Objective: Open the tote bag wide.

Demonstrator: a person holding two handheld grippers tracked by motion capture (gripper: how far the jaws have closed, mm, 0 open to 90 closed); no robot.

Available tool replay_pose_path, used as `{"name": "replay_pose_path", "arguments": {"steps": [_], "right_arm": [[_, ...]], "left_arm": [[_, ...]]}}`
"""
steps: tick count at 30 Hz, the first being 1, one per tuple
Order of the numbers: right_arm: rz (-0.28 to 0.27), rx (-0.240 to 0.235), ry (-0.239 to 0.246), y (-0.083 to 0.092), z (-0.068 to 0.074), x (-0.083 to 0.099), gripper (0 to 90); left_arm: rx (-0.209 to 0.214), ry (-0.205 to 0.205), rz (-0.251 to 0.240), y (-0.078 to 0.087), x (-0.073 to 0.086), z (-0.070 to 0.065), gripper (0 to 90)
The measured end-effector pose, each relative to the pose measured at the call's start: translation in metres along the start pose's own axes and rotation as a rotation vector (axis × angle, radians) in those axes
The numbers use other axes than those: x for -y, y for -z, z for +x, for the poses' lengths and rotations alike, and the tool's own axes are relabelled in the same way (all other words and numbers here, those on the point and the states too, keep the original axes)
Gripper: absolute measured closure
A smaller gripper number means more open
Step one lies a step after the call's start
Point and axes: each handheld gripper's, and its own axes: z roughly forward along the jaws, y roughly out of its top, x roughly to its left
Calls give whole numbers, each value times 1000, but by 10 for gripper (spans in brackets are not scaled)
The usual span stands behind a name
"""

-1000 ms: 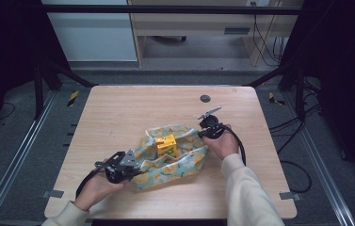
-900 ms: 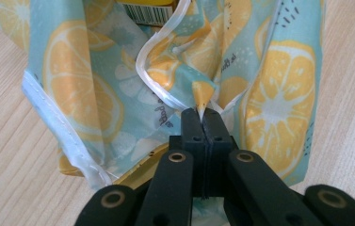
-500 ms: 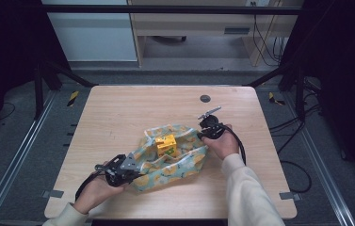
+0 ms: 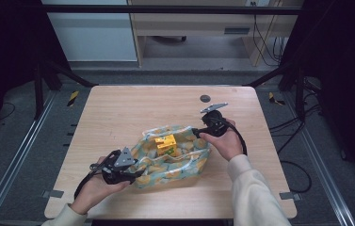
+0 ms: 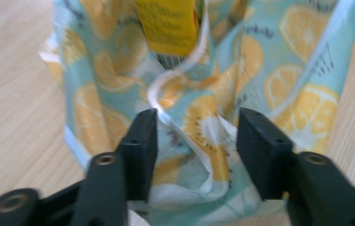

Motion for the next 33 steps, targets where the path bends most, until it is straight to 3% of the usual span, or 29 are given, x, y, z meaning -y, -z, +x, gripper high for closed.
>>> {"name": "replay_pose_path", "arguments": {"steps": [8,17,20,24,26,29,33], "right_arm": [[-77,-13,36,36,19,-3,283],[-98,-36,95,65,49,24,282],[-85,-27,103,65,54,37,249],[-60,-18,93,58,58,53,207],[-45,26,71,53,58,61,167],[-29,45,40,47,58,72,192],[6,8,30,39,62,84,310]], "left_arm": [[-44,16,-83,20,-18,7,404],[-112,34,-59,18,-28,37,406],[-142,39,-56,12,-32,47,407],[-142,49,-39,-1,-37,59,405],[-137,54,-29,-8,-39,62,410],[-124,61,-9,-19,-40,65,457],[-107,57,17,-32,-41,66,495]]}}
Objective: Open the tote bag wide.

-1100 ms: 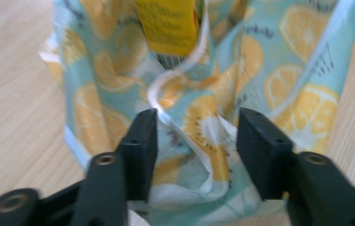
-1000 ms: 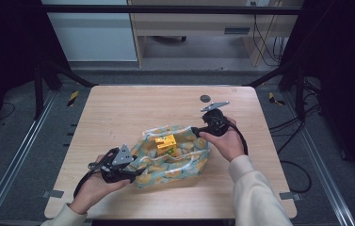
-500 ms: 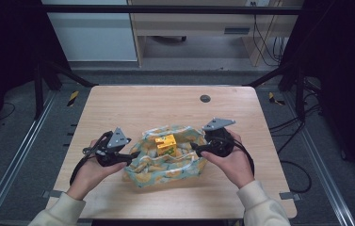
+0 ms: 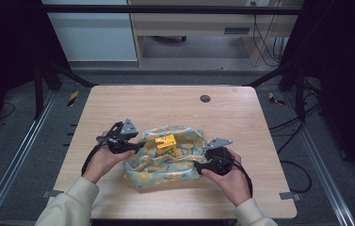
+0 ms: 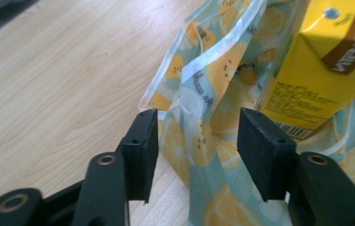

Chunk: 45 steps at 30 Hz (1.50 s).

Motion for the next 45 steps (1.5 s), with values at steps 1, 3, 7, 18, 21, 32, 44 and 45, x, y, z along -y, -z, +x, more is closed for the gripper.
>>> {"name": "replay_pose_path", "arguments": {"steps": [1,3,7,18,21,32,44,45], "right_arm": [[9,-15,9,-2,1,2,372],[26,-33,18,-4,2,5,494],[50,-63,23,-9,0,9,734],[43,-67,69,1,-8,14,900],[69,-83,77,-5,-6,21,900],[110,-96,44,-18,-14,37,900],[131,-101,52,-22,-14,40,900],[133,-102,51,-22,-14,40,900]], "left_arm": [[7,-6,19,-5,0,0,537],[11,-10,44,-10,0,-1,624],[6,-1,53,-15,0,0,828],[-34,29,-22,-7,-14,5,892],[-35,48,7,-19,-6,8,892],[-43,79,55,-43,10,19,899],[-52,64,90,-51,18,20,899],[-54,64,91,-51,19,20,900]]}}
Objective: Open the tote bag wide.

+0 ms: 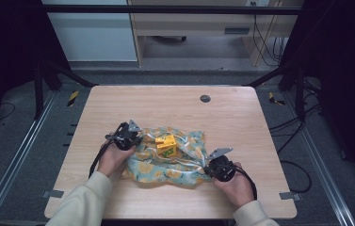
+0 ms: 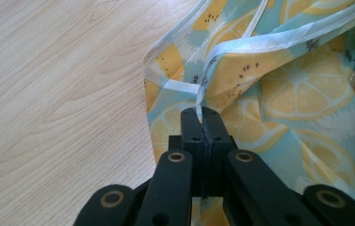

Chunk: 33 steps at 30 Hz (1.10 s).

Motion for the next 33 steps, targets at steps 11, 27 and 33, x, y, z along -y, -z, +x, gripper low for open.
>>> {"name": "replay_pose_path", "arguments": {"steps": [11,27,33], "right_arm": [[7,2,-3,-1,1,0,900],[-3,0,-14,-1,-1,1,900],[-13,4,-29,-1,-2,2,900]], "left_arm": [[-1,17,5,-2,7,0,900],[-25,-5,20,-1,12,-1,900],[-33,-13,22,1,13,-3,896]]}}
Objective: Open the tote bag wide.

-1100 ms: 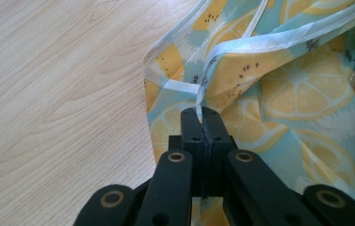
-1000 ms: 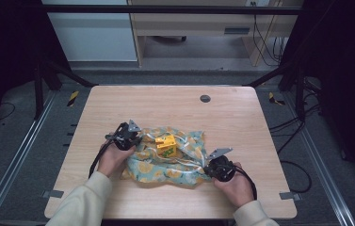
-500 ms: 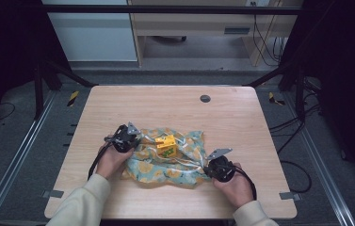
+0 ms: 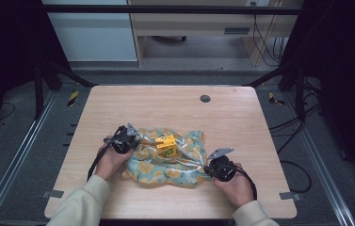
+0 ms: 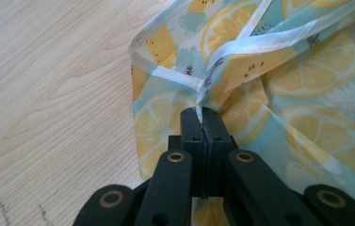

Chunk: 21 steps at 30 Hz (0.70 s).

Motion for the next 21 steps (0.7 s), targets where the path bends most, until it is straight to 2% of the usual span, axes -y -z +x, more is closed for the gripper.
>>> {"name": "replay_pose_path", "arguments": {"steps": [2,4,7,10,14,17,21], "right_arm": [[-6,3,3,0,0,1,900],[-26,2,5,2,1,1,862],[-72,17,15,8,3,-1,742],[-128,58,23,17,5,-5,563],[-199,80,14,30,8,-14,336],[-244,96,19,41,11,-22,241],[-282,101,6,53,13,-29,161]], "left_arm": [[7,-1,-5,2,-1,-1,889],[-7,-22,-18,5,-2,-3,864],[-34,-30,-45,14,-4,-5,777],[-68,-31,-86,23,-8,-6,641],[-86,-25,-134,40,-14,-8,487],[-79,-11,-168,55,-20,-9,384],[-69,-3,-214,74,-21,-13,307]]}}
